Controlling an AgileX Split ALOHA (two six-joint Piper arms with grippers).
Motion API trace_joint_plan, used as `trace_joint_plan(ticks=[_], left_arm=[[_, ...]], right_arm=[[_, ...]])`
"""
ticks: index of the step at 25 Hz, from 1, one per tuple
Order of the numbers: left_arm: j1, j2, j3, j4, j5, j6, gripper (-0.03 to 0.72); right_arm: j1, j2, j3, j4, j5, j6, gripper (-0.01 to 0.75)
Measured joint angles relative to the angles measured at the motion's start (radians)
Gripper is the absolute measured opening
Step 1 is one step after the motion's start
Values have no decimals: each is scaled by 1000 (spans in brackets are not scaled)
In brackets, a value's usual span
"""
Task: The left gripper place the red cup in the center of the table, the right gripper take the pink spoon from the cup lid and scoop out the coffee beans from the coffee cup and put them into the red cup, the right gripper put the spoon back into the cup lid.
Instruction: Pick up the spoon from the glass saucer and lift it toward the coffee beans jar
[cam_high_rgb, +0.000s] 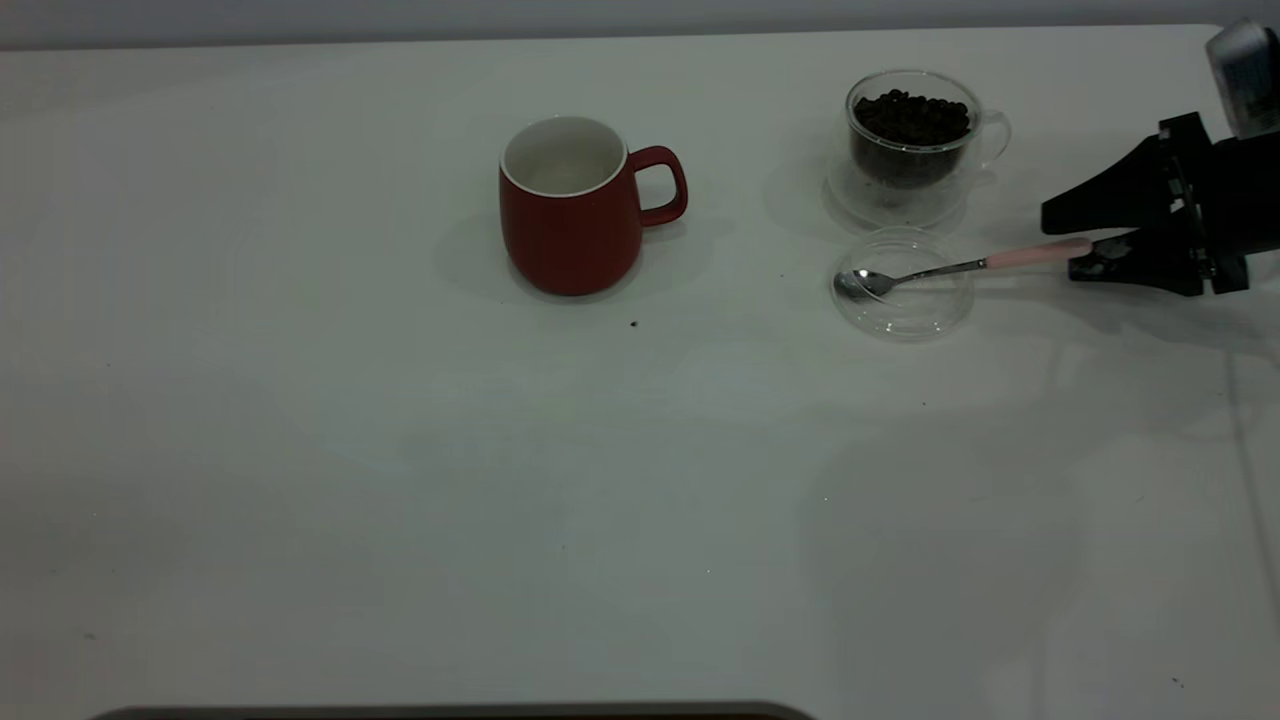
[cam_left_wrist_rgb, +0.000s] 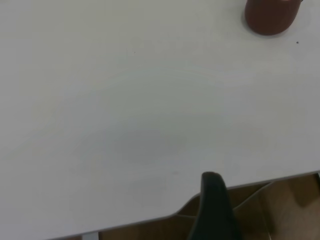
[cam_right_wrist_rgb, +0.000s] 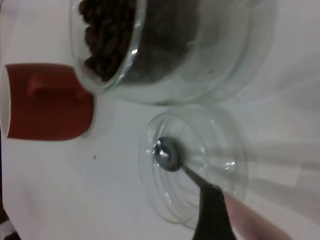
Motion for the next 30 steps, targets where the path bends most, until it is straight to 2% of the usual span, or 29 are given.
trace_joint_plan(ticks=[15,17,20,23,25,30], left_arm=[[0,0,0,0,0,-2,587],[0,0,0,0,0,-2,587],[0,0,0,0,0,-2,587],[0,0,0,0,0,-2,587],[0,0,0,0,0,-2,587],[0,0,0,0,0,-2,587]], right_arm=[[41,17,-2,-4,11,-17,557],[42,18,-2,-4,11,-23,523],[42,18,-2,-5,8,-26,415],[42,18,-2,-15,11,-26,211],[42,18,-3,-14,64,-26,99],[33,13,-5,-21,78,-26,96]])
